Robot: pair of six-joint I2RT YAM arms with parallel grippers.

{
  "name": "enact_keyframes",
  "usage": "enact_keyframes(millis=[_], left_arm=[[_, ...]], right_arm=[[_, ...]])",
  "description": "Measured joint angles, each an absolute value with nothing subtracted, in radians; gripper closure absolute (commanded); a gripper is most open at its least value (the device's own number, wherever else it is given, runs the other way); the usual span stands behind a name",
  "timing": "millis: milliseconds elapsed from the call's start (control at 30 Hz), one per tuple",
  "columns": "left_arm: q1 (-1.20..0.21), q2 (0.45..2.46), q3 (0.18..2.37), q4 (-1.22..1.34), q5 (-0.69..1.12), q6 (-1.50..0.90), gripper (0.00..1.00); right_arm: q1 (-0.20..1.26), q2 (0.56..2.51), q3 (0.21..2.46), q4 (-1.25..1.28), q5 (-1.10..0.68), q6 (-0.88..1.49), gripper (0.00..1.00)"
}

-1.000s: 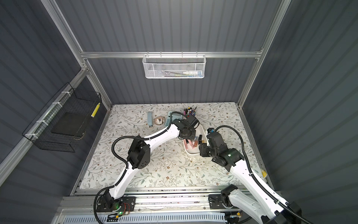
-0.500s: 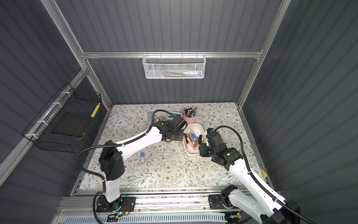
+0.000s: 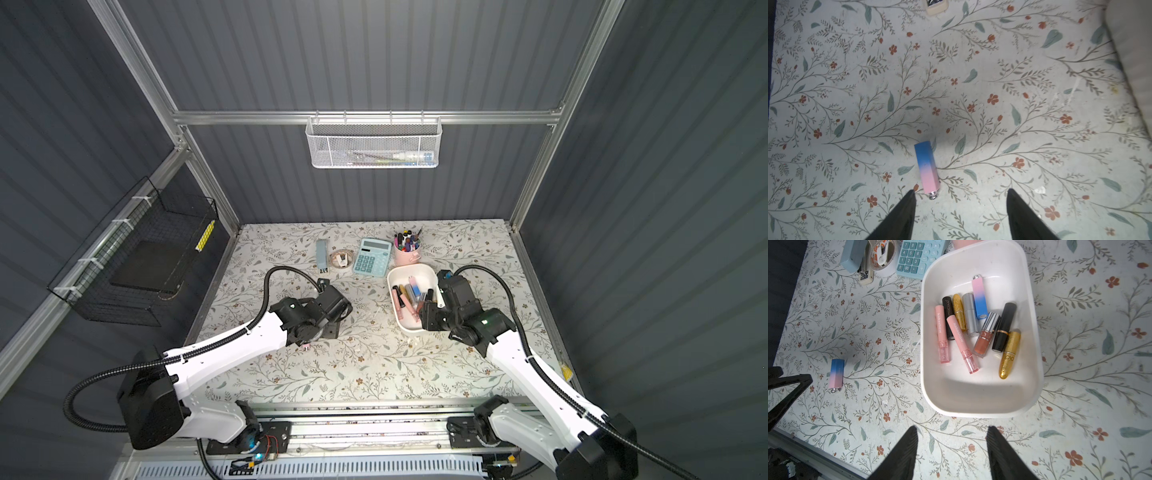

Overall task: Put the lipstick into the storage box
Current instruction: Pick up the lipstick at the center of the board.

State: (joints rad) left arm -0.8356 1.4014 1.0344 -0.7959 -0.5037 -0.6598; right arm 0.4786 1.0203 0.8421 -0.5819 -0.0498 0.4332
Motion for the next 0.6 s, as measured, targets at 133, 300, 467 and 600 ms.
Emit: enact_keyframes(millis=[133,300,467,600], left_arm=[[-0.773,1.357,0.957,-0.796,-0.493,-0.685,0.31],[-0.716,1.306,0.878,-0.790,-0.464,-0.694,0.31],[-0.662,1.297,0.801,-0.732,-0.402,-0.694,0.32],[-0.624,1.305,0.761,-0.681,-0.346,-0.693,0.34]], right_arm=[[0.479,1.020,0.842,-0.582,-0.058,0.437,0.44],[0.479,1.027,0.842,-0.577,-0.070,0.442,0.44],[0.479,1.035,0.842,-0.575,-0.079,0.445,0.44],[0.479,1.035,0.838,-0.575,-0.080,0.444,0.44]])
